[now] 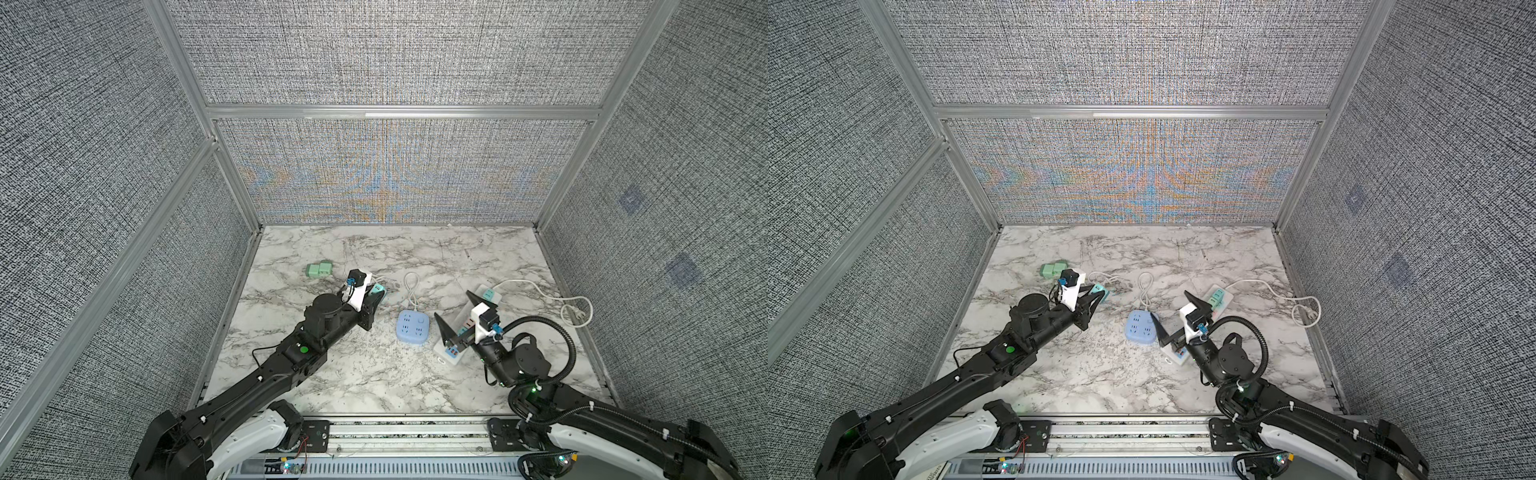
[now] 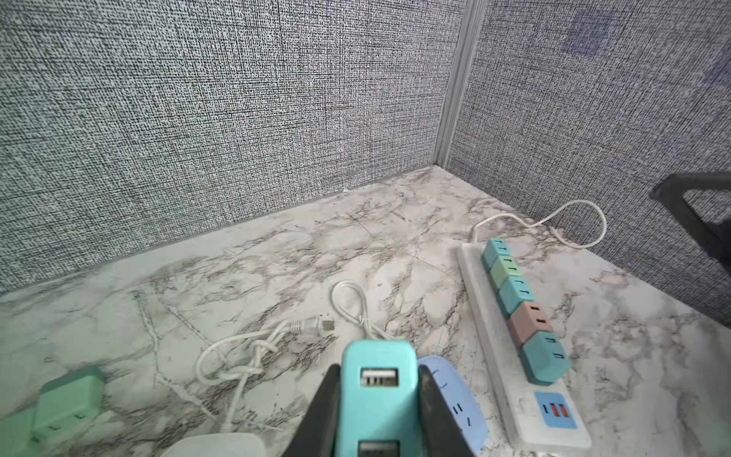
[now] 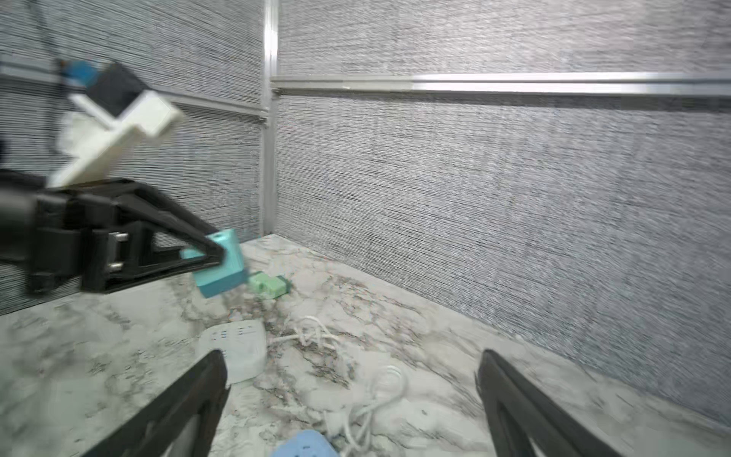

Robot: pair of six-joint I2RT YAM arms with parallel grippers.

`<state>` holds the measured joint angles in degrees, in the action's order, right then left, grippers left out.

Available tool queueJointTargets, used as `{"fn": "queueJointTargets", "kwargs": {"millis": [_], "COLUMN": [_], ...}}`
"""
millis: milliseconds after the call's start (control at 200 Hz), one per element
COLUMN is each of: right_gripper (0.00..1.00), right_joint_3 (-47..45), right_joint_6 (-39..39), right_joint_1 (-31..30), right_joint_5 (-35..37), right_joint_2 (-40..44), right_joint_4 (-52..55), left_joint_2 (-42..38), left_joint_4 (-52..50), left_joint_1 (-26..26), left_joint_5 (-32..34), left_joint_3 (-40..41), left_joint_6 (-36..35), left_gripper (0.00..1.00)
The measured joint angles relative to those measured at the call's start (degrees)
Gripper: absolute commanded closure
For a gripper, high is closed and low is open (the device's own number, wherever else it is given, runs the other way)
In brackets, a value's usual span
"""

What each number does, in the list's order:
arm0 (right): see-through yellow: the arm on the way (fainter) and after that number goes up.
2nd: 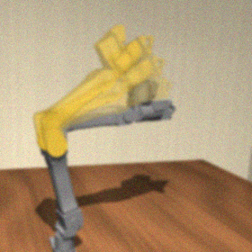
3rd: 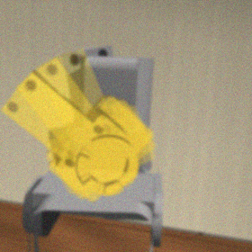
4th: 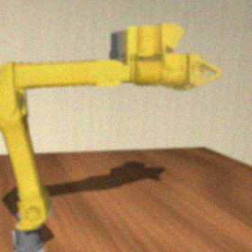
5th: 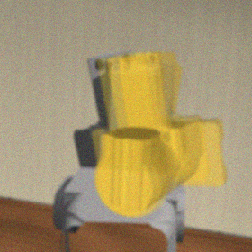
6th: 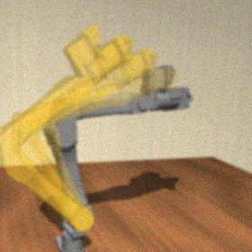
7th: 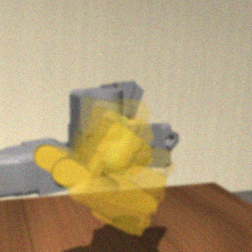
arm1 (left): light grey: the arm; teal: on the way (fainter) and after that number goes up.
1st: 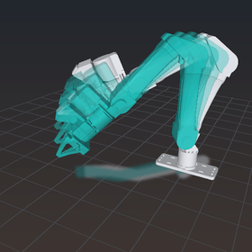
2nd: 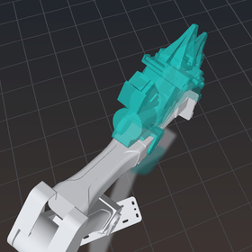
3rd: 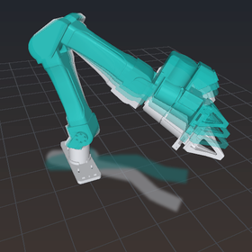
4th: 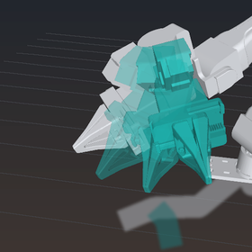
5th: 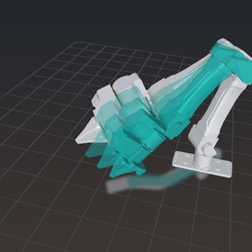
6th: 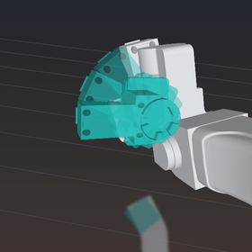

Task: Insert plugs into power strip
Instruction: Insert the plug into the socket.

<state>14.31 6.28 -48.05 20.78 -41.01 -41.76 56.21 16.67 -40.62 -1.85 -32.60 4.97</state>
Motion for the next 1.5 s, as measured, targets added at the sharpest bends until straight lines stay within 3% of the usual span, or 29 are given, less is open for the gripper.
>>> {"fn": "queueJointTargets", "kwargs": {"millis": [120, 355, 485, 620, 1001, 1501], "right_gripper": [0.0, 0.01, 0.0, 0.0, 0.0, 0.0], "right_joint_3": [1.6, -0.9, -2.7, -4.9, -10.9, -13.6], "right_joint_6": [-6.2, -17.5, -21.6, -24.7, -29.0, -30.4], "right_joint_1": [10.2, 26.2, 32.6, 37.4, 40.0, 40.0], "right_joint_5": [1.6, 0.6, -2.0, -4.5, -7.3, -6.3], "right_joint_2": [0.5, 3.1, 1.7, -0.7, -7.8, -1.1], "right_joint_4": [6.4, 12.0, 12.4, 10.9, 2.6, 0.4], "left_joint_2": [-0.7, -4.1, -4.2, -0.6, 13.6, 23.1], "left_joint_4": [2.0, 2.8, 4.7, 4.6, -3.2, -11.0], "left_joint_1": [0.2, -0.2, -0.2, -0.2, -0.2, -0.3], "left_joint_5": [-1.4, -12.2, -16.1, -17.8, -23.2, -30.1], "left_joint_3": [3.4, 10.0, 13.2, 10.4, -4.2, -13.1], "left_joint_6": [-7.7, -26.8, -34.9, -39.2, -46.9, -57.1], "left_gripper": [1.0, 1.0, 1.0, 1.0, 1.0, 1.0]}}
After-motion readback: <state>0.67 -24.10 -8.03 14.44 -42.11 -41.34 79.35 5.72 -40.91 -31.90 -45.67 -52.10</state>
